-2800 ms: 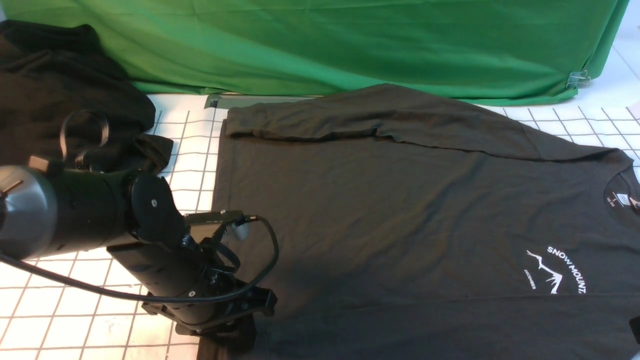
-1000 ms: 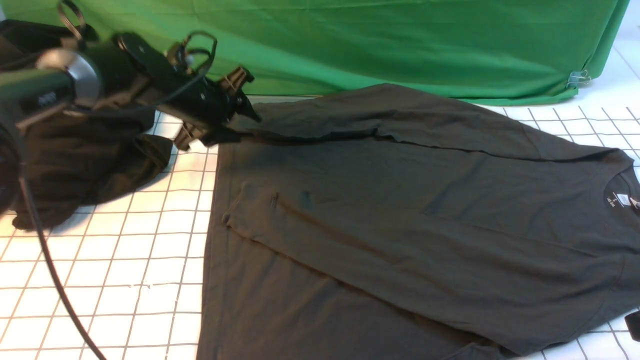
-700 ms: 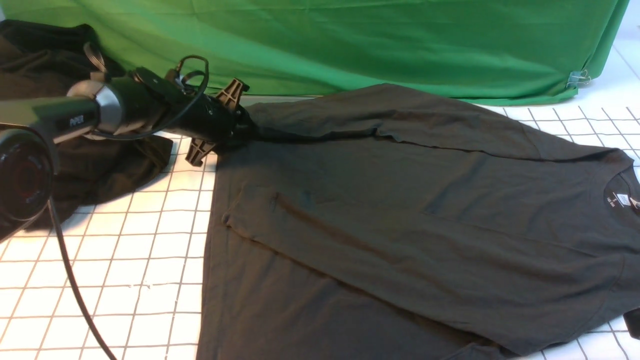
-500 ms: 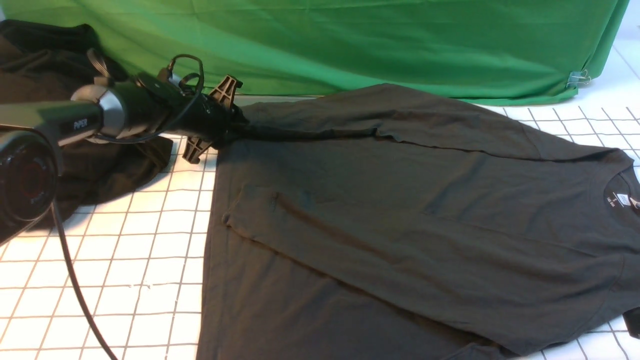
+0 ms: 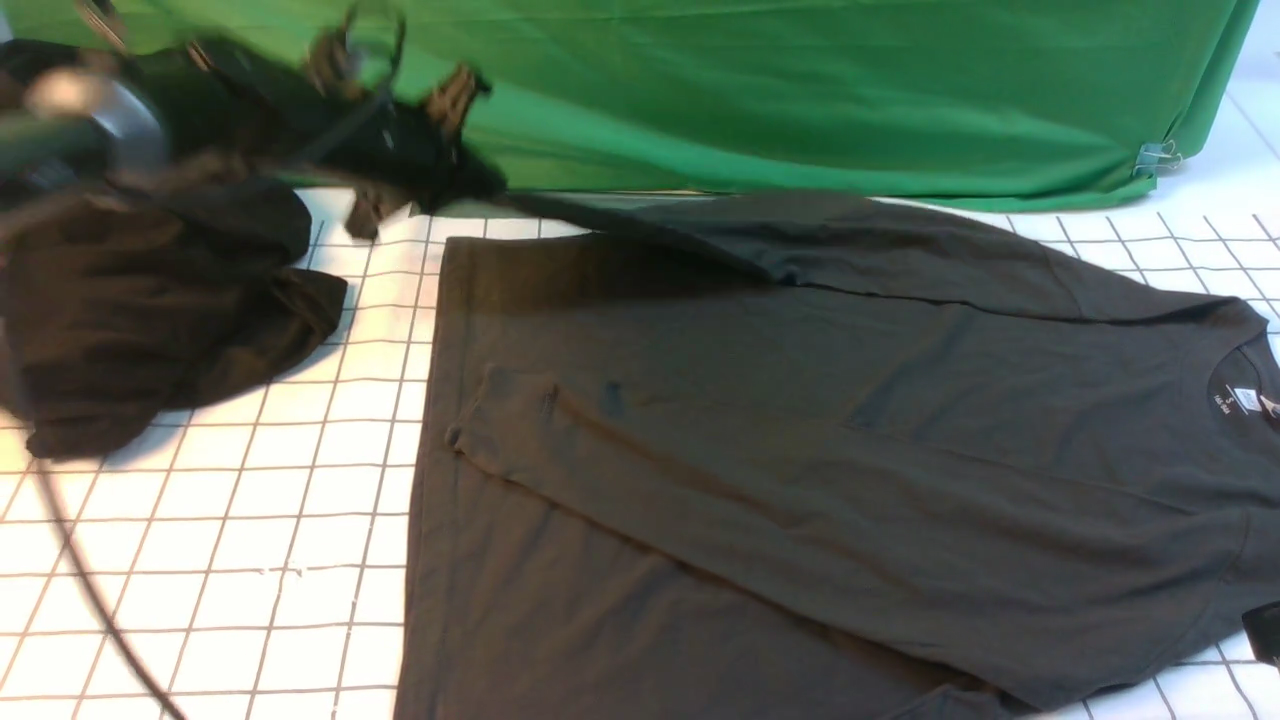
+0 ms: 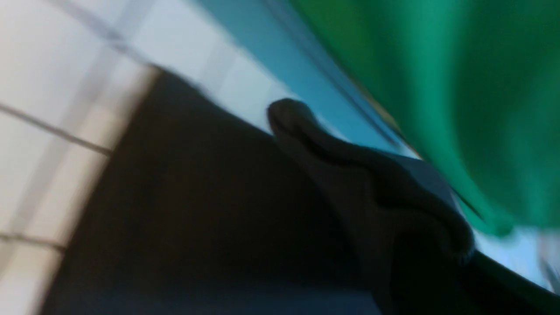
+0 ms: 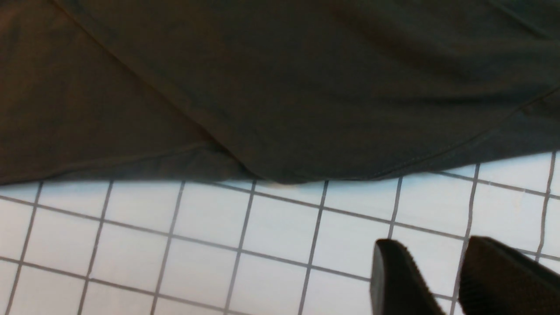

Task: Fold a long-sleeved shirt over a white checkered tablecloth.
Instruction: 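Fold the left side of the dark shirt inward over its body with the left gripper, then grasp the near edge of the shirt at its hem and shoulder corners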

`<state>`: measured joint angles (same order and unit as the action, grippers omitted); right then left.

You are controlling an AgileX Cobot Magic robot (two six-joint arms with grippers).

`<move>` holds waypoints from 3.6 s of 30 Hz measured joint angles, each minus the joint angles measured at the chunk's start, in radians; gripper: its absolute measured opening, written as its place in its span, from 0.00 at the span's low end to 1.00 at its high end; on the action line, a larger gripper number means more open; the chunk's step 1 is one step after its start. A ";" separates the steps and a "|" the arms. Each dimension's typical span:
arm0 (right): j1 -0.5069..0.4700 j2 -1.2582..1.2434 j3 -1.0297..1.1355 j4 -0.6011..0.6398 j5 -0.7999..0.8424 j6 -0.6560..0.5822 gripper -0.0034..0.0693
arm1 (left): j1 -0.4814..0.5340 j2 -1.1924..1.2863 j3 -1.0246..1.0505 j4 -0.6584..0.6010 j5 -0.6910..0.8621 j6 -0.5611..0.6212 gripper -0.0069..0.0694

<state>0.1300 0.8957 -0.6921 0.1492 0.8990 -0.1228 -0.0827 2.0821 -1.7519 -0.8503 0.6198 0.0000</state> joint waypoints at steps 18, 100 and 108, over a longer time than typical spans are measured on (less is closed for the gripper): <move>0.000 0.000 0.000 0.000 -0.068 0.004 0.37 | -0.058 -0.397 0.802 0.179 -0.113 0.027 0.17; 0.695 0.657 -0.040 -0.495 -0.147 0.184 0.74 | -0.133 -0.775 1.119 0.635 0.276 -0.178 0.11; 0.695 0.751 -0.099 -0.512 -0.166 0.188 0.74 | -0.133 -0.775 1.119 0.635 0.274 -0.174 0.11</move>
<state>0.8250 1.6471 -0.7913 -0.3629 0.7330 0.0655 -0.2155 1.3073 -0.6331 -0.2151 0.8937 -0.1738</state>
